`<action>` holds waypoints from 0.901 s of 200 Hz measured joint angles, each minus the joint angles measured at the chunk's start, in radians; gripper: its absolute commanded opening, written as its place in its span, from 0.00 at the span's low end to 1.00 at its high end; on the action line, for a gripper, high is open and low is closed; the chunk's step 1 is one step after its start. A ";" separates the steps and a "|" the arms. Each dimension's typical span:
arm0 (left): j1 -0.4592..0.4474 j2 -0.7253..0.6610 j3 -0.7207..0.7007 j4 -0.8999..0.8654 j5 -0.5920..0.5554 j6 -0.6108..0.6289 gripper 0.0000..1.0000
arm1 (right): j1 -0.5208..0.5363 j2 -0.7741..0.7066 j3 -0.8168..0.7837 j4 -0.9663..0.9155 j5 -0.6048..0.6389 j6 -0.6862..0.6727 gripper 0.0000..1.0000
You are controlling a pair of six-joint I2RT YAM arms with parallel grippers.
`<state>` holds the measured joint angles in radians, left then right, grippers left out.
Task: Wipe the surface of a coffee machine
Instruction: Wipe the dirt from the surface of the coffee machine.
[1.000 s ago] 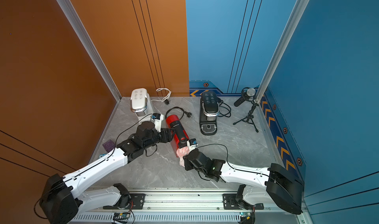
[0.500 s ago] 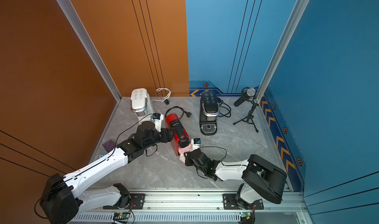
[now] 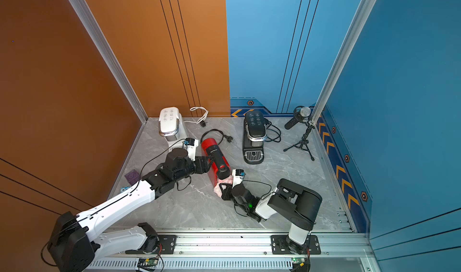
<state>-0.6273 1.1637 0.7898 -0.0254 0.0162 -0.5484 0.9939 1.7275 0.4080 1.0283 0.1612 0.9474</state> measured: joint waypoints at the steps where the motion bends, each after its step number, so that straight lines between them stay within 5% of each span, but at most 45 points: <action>1: 0.000 0.000 0.000 0.000 0.000 0.000 0.73 | 0.000 0.000 0.000 0.001 0.000 0.000 0.00; 104: 0.000 0.000 0.000 0.000 0.008 -0.010 0.72 | -0.005 0.014 -0.002 0.116 0.000 -0.044 0.00; 180: 0.000 -0.001 -0.001 -0.002 0.014 -0.021 0.72 | -0.010 0.258 0.036 0.288 0.022 -0.003 0.00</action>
<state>-0.6273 1.1629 0.7891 -0.0269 0.0307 -0.5694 0.9836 1.9854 0.4442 1.3163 0.1833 0.9440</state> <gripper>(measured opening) 0.721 0.136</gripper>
